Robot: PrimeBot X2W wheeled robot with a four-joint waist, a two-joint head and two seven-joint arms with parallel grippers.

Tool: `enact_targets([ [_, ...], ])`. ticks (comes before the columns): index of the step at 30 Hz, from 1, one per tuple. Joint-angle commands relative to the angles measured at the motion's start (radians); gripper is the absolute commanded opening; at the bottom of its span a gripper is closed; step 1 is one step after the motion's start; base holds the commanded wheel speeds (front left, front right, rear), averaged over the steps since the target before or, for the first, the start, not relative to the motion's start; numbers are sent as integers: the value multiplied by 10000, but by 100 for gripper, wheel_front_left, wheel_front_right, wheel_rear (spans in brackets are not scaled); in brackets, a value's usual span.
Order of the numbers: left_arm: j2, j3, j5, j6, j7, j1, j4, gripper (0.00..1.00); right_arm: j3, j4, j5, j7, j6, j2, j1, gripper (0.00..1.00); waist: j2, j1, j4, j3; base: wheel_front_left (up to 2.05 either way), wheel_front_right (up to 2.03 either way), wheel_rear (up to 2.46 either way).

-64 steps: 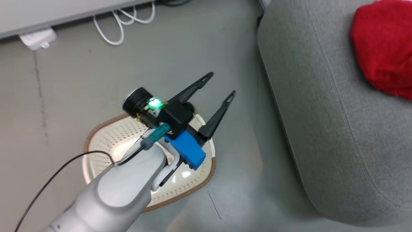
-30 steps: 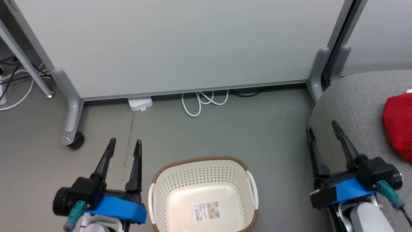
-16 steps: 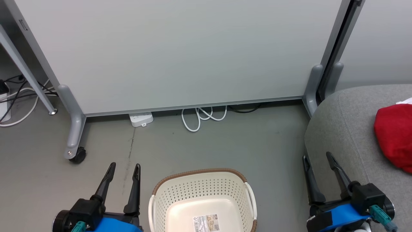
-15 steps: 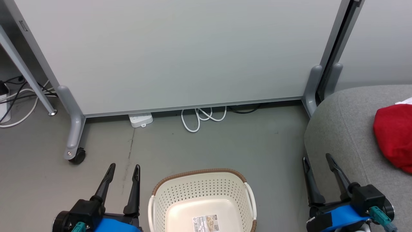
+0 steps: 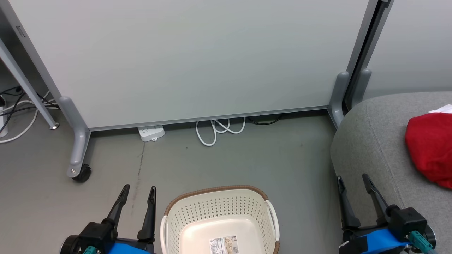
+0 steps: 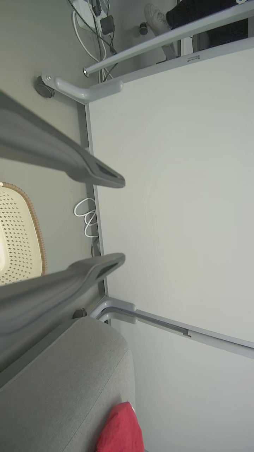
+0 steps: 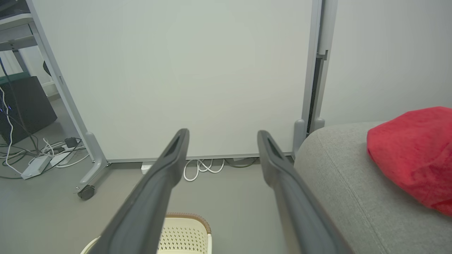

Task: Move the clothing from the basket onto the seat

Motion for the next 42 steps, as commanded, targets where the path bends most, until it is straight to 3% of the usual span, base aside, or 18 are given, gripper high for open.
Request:
enact_targets([
  [1,11,2,55,-12,-32,54,9,100,-26,-4,-12,2,-3,42,124,100,0,0,-4,7,0,0,0],
  [3,11,13,62,-30,-32,4,42,100,-41,1,-14,2,-3,55,109,100,0,0,-9,18,0,0,0],
  [4,-6,2,63,-2,0,-2,48,0,-21,10,-9,0,0,25,0,0,0,0,-11,19,0,0,0],
  [9,-34,14,-31,-1,83,176,464,0,-5,443,78,31,0,42,118,0,0,0,-16,21,0,0,0],
  [42,-18,897,-5776,-64,1543,-150,265,0,-540,258,6000,1518,-1,144,-273,0,0,0,-150,56,0,0,0],
])
